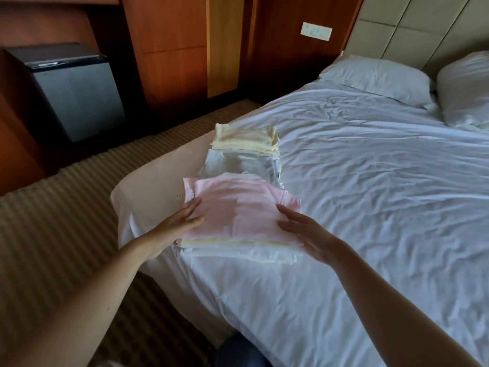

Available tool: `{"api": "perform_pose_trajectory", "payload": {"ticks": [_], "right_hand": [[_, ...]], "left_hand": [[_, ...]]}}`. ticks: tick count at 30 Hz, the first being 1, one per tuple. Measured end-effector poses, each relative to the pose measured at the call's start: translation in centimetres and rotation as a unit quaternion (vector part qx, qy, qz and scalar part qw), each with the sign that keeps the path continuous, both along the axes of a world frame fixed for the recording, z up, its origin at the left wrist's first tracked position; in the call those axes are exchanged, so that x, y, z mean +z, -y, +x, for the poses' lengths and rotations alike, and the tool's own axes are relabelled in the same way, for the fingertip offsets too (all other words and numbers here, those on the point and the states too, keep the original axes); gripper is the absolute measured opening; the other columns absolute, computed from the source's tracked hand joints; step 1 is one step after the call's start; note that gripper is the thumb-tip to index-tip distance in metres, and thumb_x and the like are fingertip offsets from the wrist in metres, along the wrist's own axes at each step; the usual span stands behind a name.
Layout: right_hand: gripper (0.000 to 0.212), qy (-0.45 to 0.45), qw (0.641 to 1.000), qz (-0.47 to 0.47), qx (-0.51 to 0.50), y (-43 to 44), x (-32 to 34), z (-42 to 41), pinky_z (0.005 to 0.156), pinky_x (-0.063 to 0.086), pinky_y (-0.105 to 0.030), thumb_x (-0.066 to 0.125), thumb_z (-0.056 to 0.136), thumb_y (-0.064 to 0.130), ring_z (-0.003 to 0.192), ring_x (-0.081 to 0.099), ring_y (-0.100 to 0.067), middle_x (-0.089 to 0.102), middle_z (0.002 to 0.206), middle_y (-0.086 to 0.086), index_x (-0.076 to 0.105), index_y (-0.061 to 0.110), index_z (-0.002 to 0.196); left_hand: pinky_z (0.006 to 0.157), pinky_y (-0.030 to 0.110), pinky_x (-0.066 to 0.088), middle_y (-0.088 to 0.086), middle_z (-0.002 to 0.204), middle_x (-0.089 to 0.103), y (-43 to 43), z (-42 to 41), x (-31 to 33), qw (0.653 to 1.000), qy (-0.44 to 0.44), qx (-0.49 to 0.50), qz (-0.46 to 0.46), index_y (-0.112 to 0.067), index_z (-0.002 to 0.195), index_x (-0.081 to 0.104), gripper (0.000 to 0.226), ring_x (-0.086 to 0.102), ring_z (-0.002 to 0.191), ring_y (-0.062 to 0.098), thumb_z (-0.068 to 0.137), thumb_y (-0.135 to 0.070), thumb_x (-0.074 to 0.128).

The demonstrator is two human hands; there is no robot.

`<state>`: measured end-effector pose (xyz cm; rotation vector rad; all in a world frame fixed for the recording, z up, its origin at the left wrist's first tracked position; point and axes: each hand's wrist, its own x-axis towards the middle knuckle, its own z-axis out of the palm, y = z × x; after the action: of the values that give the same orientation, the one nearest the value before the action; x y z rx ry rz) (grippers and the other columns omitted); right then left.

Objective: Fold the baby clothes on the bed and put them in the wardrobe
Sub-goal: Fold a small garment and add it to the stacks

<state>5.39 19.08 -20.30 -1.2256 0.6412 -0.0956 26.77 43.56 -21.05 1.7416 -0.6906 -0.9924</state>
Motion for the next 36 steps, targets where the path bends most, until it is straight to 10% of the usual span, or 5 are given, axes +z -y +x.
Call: {"api": "perform_pose_trajectory", "payload": {"ticks": [5,11,21,36], "right_hand": [[0.066,0.0,0.999,-0.002,0.037,1.0,-0.2,0.4,0.094,0.051,-0.023,0.073,0.075,0.015,0.117,0.061,-0.013,0.063,0.129,0.003,0.053,0.023,0.137],[0.074,-0.003,0.997,-0.058,0.049,1.1,-0.9,0.7,0.107,0.042,-0.03,0.084,0.07,0.031,0.118,0.059,-0.007,0.06,0.132,0.01,0.053,0.032,0.137],[0.079,0.036,0.999,-0.023,0.028,1.6,-1.2,1.5,0.098,0.048,-0.023,0.084,0.067,0.02,0.117,0.06,-0.004,0.058,0.134,0.009,0.051,0.026,0.139],[0.075,0.009,0.999,-0.003,0.054,-0.4,21.4,-3.3,0.104,0.045,-0.027,0.08,0.071,0.015,0.122,0.056,-0.003,0.054,0.137,0.012,0.052,0.033,0.138]], "left_hand": [[0.107,0.024,0.019,-0.029,0.144,0.025,1.2,-0.1,-1.3,0.997,0.01,0.064,-0.05,-0.04,0.148,0.033,0.057,0.022,0.135,-0.005,0.095,-0.034,0.055],[0.116,0.026,0.024,-0.025,0.15,0.036,1.1,1.0,-2.8,0.993,0.008,0.082,-0.084,-0.051,0.132,0.051,0.068,0.031,0.138,-0.005,0.07,-0.073,0.067],[0.095,0.027,0.044,-0.003,0.136,0.054,2.5,-0.2,-3.0,0.979,-0.036,0.165,-0.118,-0.039,0.118,0.062,0.057,0.054,0.123,0.013,0.062,-0.046,0.073],[0.085,0.02,0.054,-0.024,0.127,0.05,-1.0,-5.8,22.7,0.985,-0.018,0.156,-0.074,-0.036,0.122,0.057,0.052,0.059,0.107,-0.004,0.077,-0.017,0.073]]}}
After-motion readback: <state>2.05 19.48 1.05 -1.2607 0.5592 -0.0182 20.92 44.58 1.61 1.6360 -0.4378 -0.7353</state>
